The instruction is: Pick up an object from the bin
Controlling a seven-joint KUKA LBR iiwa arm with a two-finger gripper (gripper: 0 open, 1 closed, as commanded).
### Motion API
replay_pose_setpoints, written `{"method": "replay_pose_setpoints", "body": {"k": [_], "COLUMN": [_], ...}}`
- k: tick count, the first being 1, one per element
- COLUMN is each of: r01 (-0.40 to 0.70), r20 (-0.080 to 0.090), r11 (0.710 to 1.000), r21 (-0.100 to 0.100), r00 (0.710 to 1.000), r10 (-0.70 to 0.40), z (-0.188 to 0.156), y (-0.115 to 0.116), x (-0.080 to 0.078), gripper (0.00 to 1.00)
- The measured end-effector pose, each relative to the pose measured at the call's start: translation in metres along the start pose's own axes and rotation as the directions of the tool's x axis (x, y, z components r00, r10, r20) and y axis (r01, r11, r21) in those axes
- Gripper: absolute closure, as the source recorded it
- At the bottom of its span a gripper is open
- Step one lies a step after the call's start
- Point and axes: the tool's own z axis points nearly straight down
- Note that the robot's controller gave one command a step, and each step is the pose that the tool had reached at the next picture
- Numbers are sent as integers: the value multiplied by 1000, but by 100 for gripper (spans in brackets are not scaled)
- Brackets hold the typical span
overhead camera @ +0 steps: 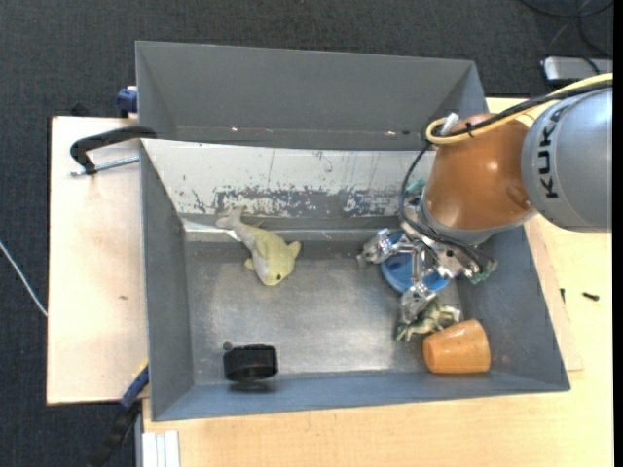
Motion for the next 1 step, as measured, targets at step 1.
{"method": "replay_pose_setpoints", "body": {"k": [1], "r01": [-19], "r20": [2], "r11": [1000], "r21": [-11], "r00": [1000], "r10": [19], "z": [-36], "y": [-69], "x": [21], "gripper": [0]}}
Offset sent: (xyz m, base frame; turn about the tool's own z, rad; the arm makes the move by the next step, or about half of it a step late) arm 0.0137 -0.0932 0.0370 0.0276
